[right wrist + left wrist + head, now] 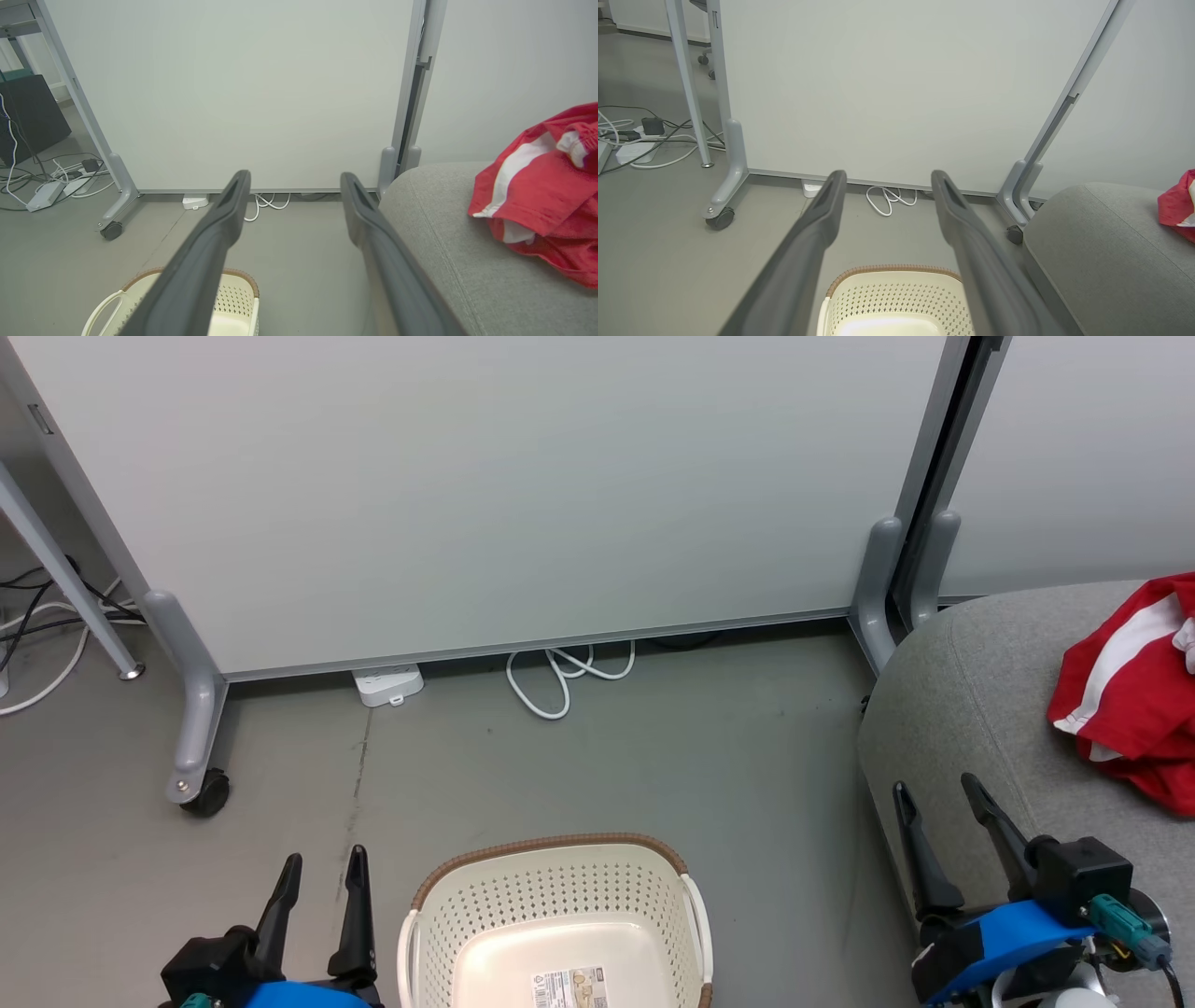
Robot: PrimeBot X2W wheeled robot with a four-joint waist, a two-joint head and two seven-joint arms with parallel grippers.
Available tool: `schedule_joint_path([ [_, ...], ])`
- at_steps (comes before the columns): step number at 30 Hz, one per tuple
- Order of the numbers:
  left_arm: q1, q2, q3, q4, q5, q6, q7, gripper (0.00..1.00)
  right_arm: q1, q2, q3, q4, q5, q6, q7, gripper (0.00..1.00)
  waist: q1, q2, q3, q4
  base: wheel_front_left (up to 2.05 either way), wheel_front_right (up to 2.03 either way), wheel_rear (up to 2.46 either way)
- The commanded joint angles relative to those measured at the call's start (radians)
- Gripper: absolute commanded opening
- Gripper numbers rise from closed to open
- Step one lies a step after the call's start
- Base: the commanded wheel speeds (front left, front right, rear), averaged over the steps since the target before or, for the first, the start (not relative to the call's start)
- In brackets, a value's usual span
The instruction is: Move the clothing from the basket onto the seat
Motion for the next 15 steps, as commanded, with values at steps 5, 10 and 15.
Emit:
schedule_joint_path([
  [5, 0.004, -0.003, -0.004, 0.017, -0.011, 0.001, 0.003, 0.00, 0.003, 0.003, 0.004, 0.013, 0.003, 0.000, 0.000, 0.00, 0.0000, -0.0001, -0.001, -0.002, 0.00, 0.00, 0.00],
  [10, 0.032, -0.016, -0.008, 0.064, -0.012, 0.001, 0.007, 0.00, 0.035, 0.007, 0.005, 0.065, 0.002, 0.000, 0.005, 0.00, 0.0000, -0.0001, -0.001, -0.002, 0.00, 0.00, 0.00],
  [15, 0.025, -0.021, 0.004, 0.060, -0.087, 0.001, 0.030, 0.00, 0.028, 0.009, -0.006, 0.073, 0.091, 0.000, 0.024, 0.00, 0.0000, -0.0001, 0.000, -0.004, 0.00, 0.00, 0.00],
])
